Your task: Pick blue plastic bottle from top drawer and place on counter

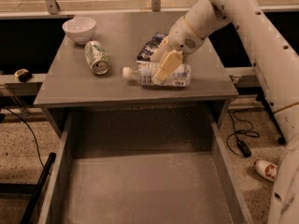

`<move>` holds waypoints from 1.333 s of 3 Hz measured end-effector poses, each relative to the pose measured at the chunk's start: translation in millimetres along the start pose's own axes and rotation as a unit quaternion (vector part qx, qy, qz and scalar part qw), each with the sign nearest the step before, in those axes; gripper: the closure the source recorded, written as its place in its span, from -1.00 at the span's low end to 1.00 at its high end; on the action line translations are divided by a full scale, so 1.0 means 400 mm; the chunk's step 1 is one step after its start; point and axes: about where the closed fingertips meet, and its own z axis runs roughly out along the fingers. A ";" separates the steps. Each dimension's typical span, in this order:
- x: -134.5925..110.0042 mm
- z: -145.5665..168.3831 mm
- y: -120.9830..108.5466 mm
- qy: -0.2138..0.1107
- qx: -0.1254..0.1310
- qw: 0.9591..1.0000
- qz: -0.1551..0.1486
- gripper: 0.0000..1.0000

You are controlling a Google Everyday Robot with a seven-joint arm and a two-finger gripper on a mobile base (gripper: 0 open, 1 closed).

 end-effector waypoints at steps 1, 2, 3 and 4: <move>0.000 0.000 0.000 0.000 0.000 1.000 0.000 -1.00; 0.000 0.000 0.000 0.000 0.000 1.000 0.000 -1.00; -0.008 -0.078 0.003 0.043 0.031 0.998 -0.015 -1.00; 0.032 -0.200 0.022 0.112 0.095 0.989 -0.005 -1.00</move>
Offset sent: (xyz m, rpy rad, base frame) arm 0.0000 0.0000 0.0000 0.0000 0.0000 0.0000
